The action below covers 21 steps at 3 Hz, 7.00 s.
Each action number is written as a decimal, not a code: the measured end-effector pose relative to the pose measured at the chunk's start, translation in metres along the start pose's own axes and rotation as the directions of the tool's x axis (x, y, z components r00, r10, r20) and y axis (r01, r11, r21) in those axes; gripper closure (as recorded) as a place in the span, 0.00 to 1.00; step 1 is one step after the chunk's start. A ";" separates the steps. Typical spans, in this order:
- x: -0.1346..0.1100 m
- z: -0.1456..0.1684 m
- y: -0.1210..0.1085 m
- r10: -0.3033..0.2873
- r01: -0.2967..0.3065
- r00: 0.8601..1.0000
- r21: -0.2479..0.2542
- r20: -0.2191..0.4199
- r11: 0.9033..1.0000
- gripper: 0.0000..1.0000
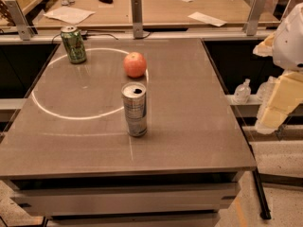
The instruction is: Knock redbull can over
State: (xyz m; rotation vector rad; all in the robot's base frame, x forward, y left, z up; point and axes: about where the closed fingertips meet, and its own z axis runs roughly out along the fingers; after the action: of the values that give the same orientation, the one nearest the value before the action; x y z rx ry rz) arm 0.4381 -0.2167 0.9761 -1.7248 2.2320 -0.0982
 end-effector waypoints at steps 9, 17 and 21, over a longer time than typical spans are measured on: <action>-0.004 0.009 -0.011 0.424 -0.310 0.233 -0.346 0.875 0.886 0.00; -0.159 0.105 0.053 0.311 -0.153 0.283 -0.277 0.907 0.949 0.00; -0.226 0.126 0.045 0.264 -0.116 0.264 -0.241 0.928 0.963 0.00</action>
Offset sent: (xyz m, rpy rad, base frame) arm 0.0023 -0.0045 0.0087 0.2205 0.0864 -0.0103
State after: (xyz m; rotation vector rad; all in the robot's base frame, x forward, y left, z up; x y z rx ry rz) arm 0.4824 0.0283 0.8919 -0.9790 1.4138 0.9418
